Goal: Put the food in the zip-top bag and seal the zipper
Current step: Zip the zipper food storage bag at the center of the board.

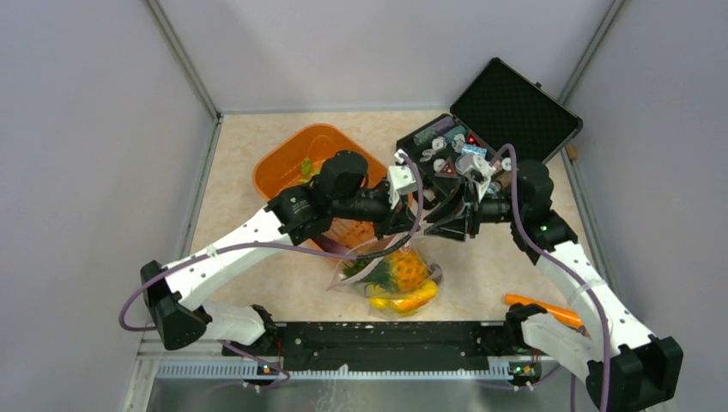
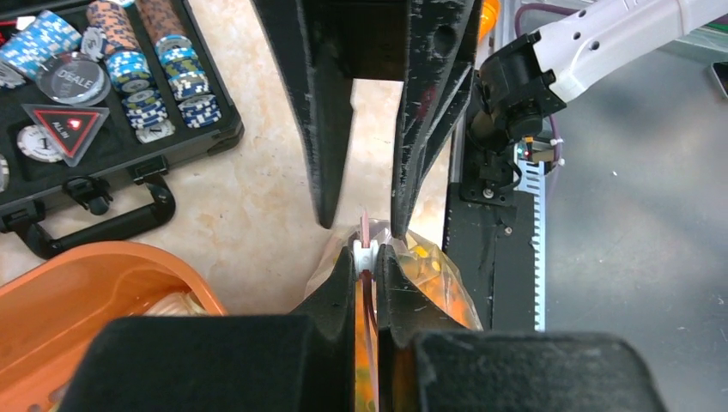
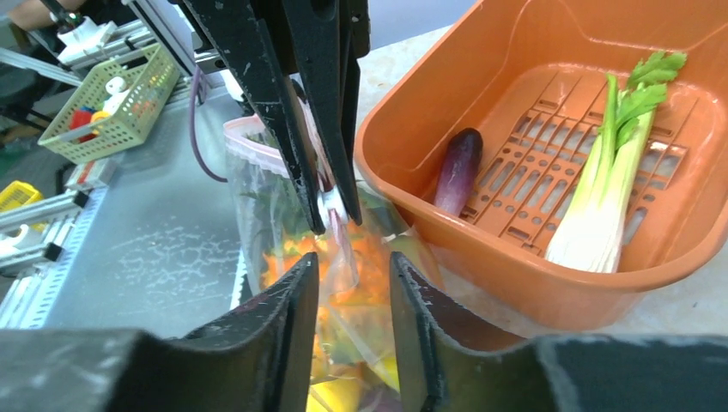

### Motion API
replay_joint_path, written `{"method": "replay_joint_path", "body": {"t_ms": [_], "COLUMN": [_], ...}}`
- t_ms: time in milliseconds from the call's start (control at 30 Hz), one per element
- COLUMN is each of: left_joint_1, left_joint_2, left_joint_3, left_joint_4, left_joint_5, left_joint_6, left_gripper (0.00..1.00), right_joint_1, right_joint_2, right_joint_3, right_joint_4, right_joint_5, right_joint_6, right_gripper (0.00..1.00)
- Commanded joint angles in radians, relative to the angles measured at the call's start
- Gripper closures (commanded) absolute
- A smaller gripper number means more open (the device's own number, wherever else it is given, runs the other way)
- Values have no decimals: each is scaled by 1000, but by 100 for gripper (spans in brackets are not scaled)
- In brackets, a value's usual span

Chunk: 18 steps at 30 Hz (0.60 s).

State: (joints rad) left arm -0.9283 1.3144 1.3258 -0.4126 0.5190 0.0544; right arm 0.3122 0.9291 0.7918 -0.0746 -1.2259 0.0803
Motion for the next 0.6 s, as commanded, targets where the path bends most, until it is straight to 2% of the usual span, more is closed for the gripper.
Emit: {"method": "replay_joint_path", "body": {"t_ms": [0, 133, 233, 367, 467, 567], "left_joint_1": [-1, -1, -1, -1, -1, -1], "left_joint_2": [15, 21, 23, 26, 32, 38], "left_joint_3": [43, 62, 71, 77, 76, 79], "left_joint_4": [-17, -12, -5, -6, -14, -14], "left_joint_5": [48, 64, 70, 76, 73, 73], "left_joint_6": [7, 3, -1, -4, -4, -8], "left_gripper": [100, 100, 100, 100, 100, 100], "right_joint_1": [5, 5, 7, 16, 20, 24], "right_joint_2": [-19, -8, 8, 15, 11, 5], "right_joint_3": [12, 33, 41, 36, 37, 41], "right_joint_4": [23, 4, -14, -10, 5, 14], "right_joint_5": [-48, -65, -65, -56, -60, -63], "right_joint_6": [-20, -47, -66, -75, -66, -61], "right_gripper": [61, 64, 76, 82, 67, 65]}}
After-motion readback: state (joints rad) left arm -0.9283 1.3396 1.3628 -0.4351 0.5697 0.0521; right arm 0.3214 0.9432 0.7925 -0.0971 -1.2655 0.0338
